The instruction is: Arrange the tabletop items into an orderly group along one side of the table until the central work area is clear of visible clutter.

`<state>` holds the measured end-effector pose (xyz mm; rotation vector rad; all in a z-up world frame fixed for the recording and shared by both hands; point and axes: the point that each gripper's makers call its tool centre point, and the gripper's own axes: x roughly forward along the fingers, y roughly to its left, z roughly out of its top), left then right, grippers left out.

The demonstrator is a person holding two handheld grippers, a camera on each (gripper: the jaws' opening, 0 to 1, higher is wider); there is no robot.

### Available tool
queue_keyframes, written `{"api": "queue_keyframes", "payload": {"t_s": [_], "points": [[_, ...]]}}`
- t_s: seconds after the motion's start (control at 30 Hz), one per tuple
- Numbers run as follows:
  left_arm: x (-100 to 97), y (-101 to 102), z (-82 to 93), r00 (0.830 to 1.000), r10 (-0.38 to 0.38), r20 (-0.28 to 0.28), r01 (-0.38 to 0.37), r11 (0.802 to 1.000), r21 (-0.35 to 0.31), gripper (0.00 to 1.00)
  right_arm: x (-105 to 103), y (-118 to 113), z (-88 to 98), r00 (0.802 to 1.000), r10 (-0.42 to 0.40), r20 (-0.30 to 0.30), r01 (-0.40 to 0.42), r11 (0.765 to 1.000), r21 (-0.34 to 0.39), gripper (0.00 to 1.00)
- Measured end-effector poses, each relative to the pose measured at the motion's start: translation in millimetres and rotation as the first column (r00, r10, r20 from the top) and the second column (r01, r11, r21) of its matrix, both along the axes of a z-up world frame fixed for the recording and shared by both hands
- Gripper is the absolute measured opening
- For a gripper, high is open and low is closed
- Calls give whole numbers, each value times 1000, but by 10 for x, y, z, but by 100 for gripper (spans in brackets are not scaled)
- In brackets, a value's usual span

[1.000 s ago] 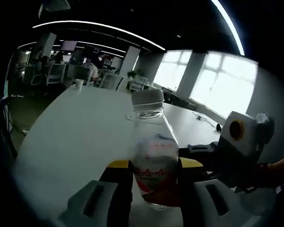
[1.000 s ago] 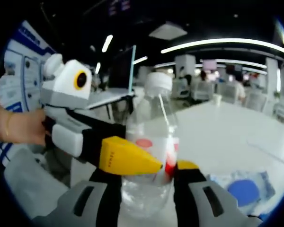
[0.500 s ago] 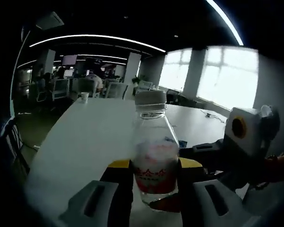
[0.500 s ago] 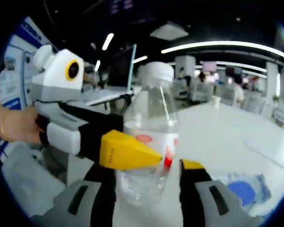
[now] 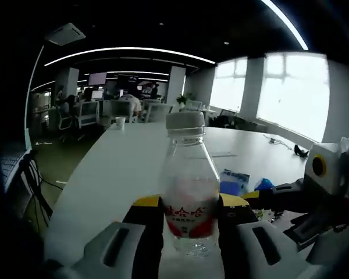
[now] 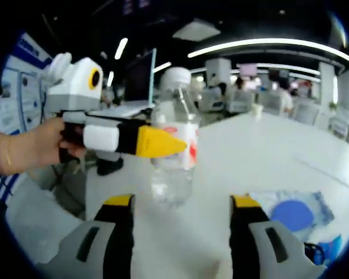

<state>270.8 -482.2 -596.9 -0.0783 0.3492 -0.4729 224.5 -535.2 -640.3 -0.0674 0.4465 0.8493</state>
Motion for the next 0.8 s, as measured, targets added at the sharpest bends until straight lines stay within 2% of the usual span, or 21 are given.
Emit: {"api": "queue_keyframes", "payload": {"t_s": [0.2, 0.67, 0.8], "points": [[71, 35, 48, 999, 26, 30, -27, 999, 24, 33, -14, -193, 21, 998, -54, -43, 54, 999, -1, 75], [343, 132, 99, 993, 101, 67, -102, 995, 17, 33, -117, -567, 179, 990, -124, -60, 126, 992, 29, 87], [429, 175, 121, 989, 123, 79, -126, 992, 30, 33, -129, -758, 232, 983, -163, -80, 167, 985, 48, 91]]}}
